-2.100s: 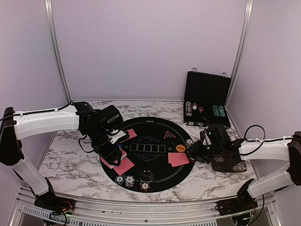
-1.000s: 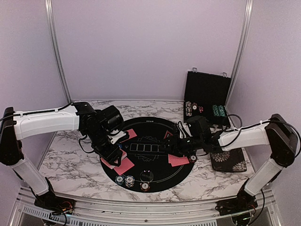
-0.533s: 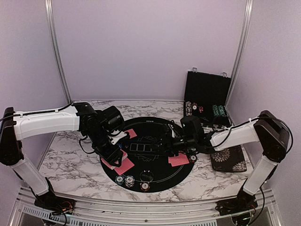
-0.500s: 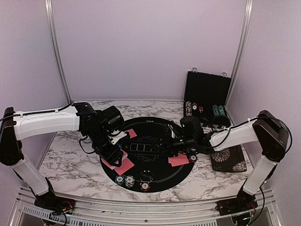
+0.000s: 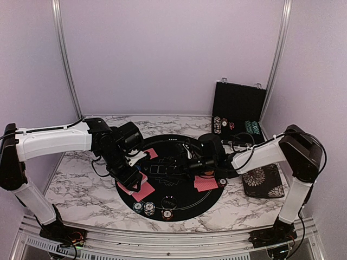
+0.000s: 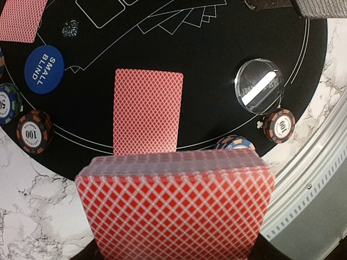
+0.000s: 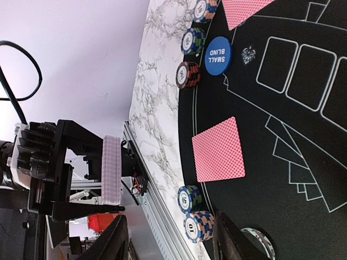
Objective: Distribute texas hold em gaming equipment
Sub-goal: Pick up the poker card from the face-down deck piles.
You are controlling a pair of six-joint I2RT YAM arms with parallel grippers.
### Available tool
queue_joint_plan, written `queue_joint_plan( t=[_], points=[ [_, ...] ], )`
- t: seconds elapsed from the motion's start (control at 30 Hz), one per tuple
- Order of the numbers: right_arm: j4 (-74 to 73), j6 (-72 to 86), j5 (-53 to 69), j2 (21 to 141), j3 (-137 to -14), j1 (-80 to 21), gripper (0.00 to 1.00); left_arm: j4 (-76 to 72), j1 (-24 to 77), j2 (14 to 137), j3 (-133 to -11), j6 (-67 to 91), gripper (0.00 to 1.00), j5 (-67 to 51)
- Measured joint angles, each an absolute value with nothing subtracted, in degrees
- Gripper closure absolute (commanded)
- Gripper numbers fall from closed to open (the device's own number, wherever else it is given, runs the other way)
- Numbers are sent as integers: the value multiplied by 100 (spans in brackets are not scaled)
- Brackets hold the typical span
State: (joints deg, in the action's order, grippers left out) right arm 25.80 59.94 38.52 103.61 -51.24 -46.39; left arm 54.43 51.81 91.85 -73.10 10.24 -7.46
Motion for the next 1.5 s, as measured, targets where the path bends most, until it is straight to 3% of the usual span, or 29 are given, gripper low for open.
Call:
queue_joint_plan(
  t=[0.5, 1.13, 1.5],
  points=[
    [3135, 6372, 4193, 10838, -5712, -5022, 37, 5435, 5188, 9188, -7310, 1002, 49, -749],
    [3435, 6646, 4431, 11450, -6298, -5317, 37, 5430, 5194, 9203, -7312, 1000, 49, -749],
    [3542, 6766, 4497, 11791, -6558, -5454, 45, 5430, 5199, 9203, -7314, 1002, 49, -749]
  ],
)
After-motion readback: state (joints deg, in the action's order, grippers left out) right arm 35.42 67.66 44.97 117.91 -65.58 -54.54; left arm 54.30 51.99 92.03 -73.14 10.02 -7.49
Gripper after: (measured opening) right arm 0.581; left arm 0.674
